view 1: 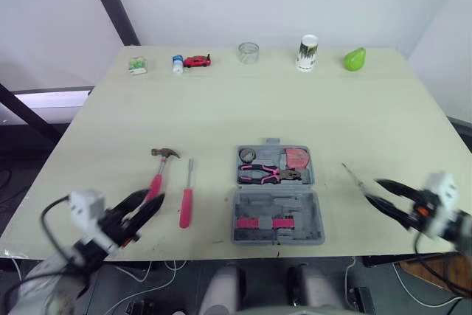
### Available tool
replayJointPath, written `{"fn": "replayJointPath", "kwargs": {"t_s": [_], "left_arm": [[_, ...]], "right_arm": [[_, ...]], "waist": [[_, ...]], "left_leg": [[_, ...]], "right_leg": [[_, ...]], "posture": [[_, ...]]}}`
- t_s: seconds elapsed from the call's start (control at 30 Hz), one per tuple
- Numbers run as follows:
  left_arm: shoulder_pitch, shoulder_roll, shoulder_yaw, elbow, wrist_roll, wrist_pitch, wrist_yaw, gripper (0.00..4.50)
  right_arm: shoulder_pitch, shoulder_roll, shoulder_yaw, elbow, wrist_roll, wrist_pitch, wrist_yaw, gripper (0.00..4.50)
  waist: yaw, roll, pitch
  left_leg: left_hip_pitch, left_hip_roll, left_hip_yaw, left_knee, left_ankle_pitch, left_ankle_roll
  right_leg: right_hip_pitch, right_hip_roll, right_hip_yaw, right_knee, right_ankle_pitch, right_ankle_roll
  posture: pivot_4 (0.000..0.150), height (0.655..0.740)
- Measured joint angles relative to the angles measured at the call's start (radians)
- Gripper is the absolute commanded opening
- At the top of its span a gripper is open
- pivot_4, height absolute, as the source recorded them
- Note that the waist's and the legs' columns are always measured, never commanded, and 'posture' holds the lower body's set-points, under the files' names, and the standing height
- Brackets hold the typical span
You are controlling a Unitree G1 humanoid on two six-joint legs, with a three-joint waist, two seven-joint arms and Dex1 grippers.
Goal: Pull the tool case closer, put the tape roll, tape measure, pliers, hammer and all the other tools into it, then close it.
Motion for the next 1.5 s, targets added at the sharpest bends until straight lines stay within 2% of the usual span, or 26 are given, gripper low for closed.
{"fn": "replayJointPath", "kwargs": {"t_s": [0.03,0.23,0.53,0.73,0.83,0.93,1.07,1.23,1.5], "left_arm": [[0.020,0.000,0.008,0.027,0.000,-0.014,-0.016,4.47],[0.074,0.001,0.041,0.114,0.000,-0.087,-0.069,4.47],[0.044,0.024,0.018,0.079,-0.010,-0.073,-0.065,4.47],[-0.067,0.078,-0.102,-0.116,-0.076,0.027,-0.052,4.47],[-0.152,0.105,-0.151,-0.193,-0.135,0.100,-0.017,4.47],[-0.253,0.117,-0.230,-0.241,-0.140,0.131,0.018,4.47],[-0.352,0.143,-0.290,-0.255,-0.193,0.148,-0.033,4.47],[-0.425,0.213,-0.354,-0.250,-0.217,0.172,-0.136,4.47],[-0.444,0.235,-0.383,-0.247,-0.217,0.173,-0.190,4.47]], "right_arm": [[0.022,0.000,-0.017,0.024,0.001,-0.020,0.006,4.50],[0.098,0.001,-0.079,0.116,0.011,-0.114,0.037,4.50],[0.063,0.001,-0.064,0.090,0.033,-0.116,0.023,4.50],[-0.070,-0.036,0.035,-0.023,0.027,0.006,-0.076,4.50],[-0.132,-0.055,0.099,-0.064,-0.011,0.066,-0.141,4.50],[-0.210,-0.087,0.202,-0.071,-0.095,0.165,-0.225,4.50],[-0.302,-0.114,0.307,-0.047,-0.166,0.273,-0.281,4.50],[-0.431,-0.078,0.375,0.066,-0.206,0.364,-0.346,4.50],[-0.454,-0.034,0.435,0.088,-0.234,0.403,-0.392,4.50]], "waist": [[-0.002,0.000,0.000],[-0.003,0.000,0.000],[-0.001,0.000,0.000],[0.000,0.001,0.000],[0.001,0.001,0.000],[0.000,0.001,0.000],[-0.002,0.001,0.000],[-0.004,0.002,0.002],[-0.003,0.002,0.003]], "left_leg": [[0.001,0.000,0.001,0.000,0.000,0.000],[0.010,0.002,0.002,0.000,0.000,0.000],[0.011,0.002,0.002,0.000,0.000,0.000],[0.013,0.002,0.002,0.000,0.000,0.000],[0.012,0.001,0.001,-0.001,0.000,0.000],[0.012,0.000,0.001,-0.001,0.000,0.000],[0.012,-0.001,0.002,-0.001,0.000,0.000],[0.012,-0.001,0.002,-0.001,0.000,0.000],[0.011,-0.001,0.001,-0.001,0.000,0.000]], "right_leg": [[0.000,0.000,0.001,0.001,0.000,0.000],[0.005,0.001,0.004,0.002,-0.003,0.004],[0.007,0.000,0.005,0.002,-0.003,0.003],[0.009,0.000,0.005,0.002,0.000,-0.001],[0.009,0.000,0.004,0.002,0.000,0.000],[0.009,0.000,0.005,0.002,0.000,0.000],[0.009,0.001,0.005,0.001,0.001,0.001],[0.009,0.003,0.005,0.001,0.001,0.002],[0.009,0.003,0.005,0.001,0.002,0.003]], "posture": [[0.150,0.7400],[0.150,0.7400],[0.150,0.7400],[0.150,0.7400],[0.150,0.7400],[0.150,0.7400],[0.150,0.7400],[0.150,0.7400],[0.150,0.7400]]}}
